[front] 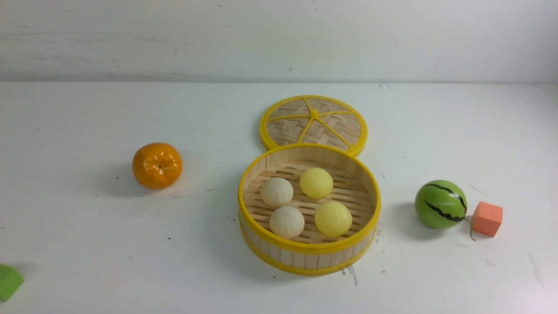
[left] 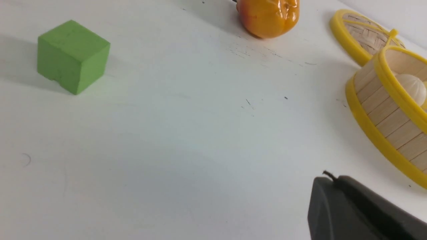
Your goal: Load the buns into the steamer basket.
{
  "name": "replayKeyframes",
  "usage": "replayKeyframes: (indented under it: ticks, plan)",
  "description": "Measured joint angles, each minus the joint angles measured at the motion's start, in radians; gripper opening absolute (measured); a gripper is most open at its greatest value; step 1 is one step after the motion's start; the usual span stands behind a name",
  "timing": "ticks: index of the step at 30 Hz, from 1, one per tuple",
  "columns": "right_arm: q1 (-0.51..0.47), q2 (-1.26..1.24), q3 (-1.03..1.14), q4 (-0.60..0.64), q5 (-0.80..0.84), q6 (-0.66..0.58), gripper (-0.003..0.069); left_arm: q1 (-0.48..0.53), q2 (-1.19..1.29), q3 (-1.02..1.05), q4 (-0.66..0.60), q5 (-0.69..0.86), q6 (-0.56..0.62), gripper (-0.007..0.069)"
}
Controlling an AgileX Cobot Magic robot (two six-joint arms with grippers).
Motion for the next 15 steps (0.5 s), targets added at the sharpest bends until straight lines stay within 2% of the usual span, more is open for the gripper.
replayKeyframes:
  ticks: [15]
  plan:
    - [0.0,0.0,0.0,0.0,0.0,0.0,0.0031,0.0,0.0,0.0,0.0,-0.001,-0.002,-0.0013]
